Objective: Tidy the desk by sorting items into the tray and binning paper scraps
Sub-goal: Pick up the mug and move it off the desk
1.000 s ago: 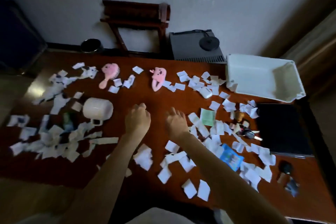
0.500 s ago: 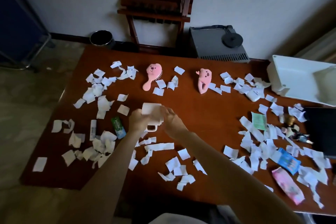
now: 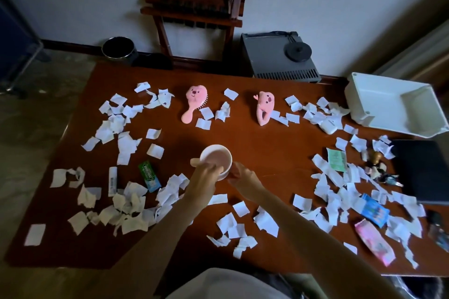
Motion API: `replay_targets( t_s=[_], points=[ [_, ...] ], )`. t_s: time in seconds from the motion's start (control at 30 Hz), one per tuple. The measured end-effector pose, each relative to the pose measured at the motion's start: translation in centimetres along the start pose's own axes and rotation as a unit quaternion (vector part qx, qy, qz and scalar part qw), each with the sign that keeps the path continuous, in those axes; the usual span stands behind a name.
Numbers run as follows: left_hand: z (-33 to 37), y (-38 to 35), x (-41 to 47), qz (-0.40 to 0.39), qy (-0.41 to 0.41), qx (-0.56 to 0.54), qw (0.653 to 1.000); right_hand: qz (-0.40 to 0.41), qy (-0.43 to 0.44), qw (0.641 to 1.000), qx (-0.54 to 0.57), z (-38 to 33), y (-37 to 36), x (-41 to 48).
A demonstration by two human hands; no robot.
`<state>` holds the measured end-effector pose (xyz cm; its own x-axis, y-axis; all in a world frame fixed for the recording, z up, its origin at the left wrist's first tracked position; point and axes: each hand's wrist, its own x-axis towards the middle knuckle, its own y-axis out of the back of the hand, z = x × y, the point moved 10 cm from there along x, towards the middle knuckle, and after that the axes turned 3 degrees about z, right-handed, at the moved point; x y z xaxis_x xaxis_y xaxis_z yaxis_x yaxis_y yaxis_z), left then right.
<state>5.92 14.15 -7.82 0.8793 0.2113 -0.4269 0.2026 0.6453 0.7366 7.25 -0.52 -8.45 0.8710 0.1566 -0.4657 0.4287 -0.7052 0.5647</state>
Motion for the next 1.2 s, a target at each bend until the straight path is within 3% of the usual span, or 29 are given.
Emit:
replay_targets(
  t_s=[0.03, 0.07, 0.1, 0.17, 0.23, 0.37, 0.53, 0.77, 0.93, 1.2],
  points=[
    [1.2, -0.8, 0.1, -0.015, -0.065, 0.097, 0.993, -0.004, -0.001, 1.000, -0.003, 0.1, 0.0, 0.0],
    [4.5, -1.2, 0.3, 0.037, -0.191, 0.166, 0.967, -0.005, 0.002, 1.000, -0.006, 0.3, 0.0, 0.0],
    [5.9, -2.4, -1.1, -0.036, -0.279, 0.151, 0.948, -0.007, 0.004, 1.000, -0.012, 0.3, 0.1, 0.1],
    [6.6, 0.7, -2.9, 0.017, -0.350, 0.076, 0.934, -0.005, 0.004, 1.000, -0.022, 0.6, 0.3, 0.3],
    [5.9, 2.4, -2.6, 0.047, -0.319, 0.002, 0.947, 0.013, 0.002, 0.999, -0.045, 0.8, 0.9, 0.7],
    [1.8, 5.4, 0.6, 0.107, -0.094, -0.009, 0.990, 0.012, 0.018, 0.997, -0.068, 0.2, 0.9, 1.3],
    [0.3, 1.6, 2.8, -0.036, 0.037, -0.075, 0.996, -0.032, 0.048, 0.998, -0.028, -1.0, -0.9, 2.1],
    [0.4, 2.1, 2.9, 0.009, 0.041, -0.103, 0.994, -0.001, 0.016, 0.999, 0.049, -1.2, -1.1, 2.7],
    [-0.3, 8.7, 2.3, 0.101, 0.011, -0.172, 0.980, 0.049, 0.056, 0.995, 0.071, -6.5, -1.6, 3.3],
    [-11.4, 21.7, 5.0, 0.185, 0.033, -0.228, 0.955, 0.006, 0.065, 0.994, 0.083, -19.0, -12.0, 6.8]
  ],
)
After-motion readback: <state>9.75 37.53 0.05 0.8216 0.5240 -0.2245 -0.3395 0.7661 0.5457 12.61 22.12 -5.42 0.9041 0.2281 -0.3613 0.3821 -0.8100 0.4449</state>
